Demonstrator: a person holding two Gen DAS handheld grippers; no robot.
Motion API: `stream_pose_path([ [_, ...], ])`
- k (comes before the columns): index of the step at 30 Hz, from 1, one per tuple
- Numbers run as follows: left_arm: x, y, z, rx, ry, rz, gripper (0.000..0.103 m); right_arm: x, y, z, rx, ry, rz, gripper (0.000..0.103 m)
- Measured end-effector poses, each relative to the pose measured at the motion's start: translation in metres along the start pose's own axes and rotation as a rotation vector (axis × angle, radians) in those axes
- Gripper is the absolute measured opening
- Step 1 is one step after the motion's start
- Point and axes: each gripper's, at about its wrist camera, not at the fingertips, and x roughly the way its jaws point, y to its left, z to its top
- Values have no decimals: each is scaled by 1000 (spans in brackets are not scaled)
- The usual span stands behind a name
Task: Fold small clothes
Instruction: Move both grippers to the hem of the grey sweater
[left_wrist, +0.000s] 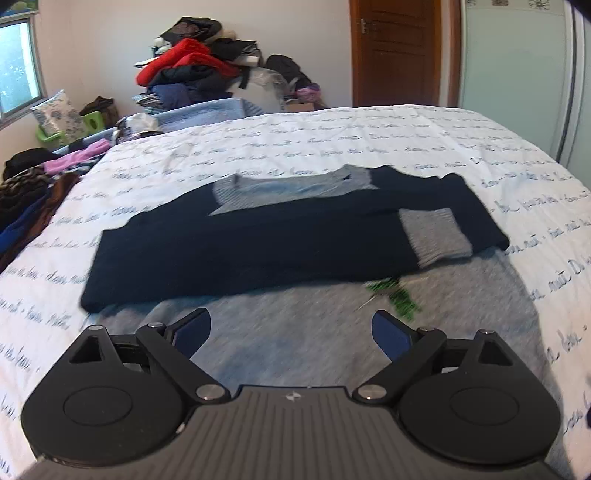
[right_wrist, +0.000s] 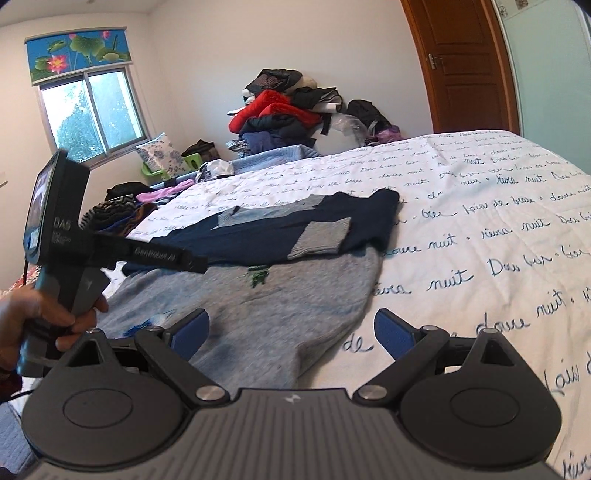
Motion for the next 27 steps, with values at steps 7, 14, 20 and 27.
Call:
stream_pose_path([
  [7,-33,30,-33,-72,3,34,93,-25,16,-7,-26,7,20,97],
  [14,-58,44,-62,-91,6,55,94,-55,32,-15,-77,1,29,97],
  [20,-74,59,-88,-125,20,49,94,-67,43,-27,-76,16,54,97],
  [27,-113,99,-120,-161,-28,66,94,-65,57,-44,-78,61,108,97],
])
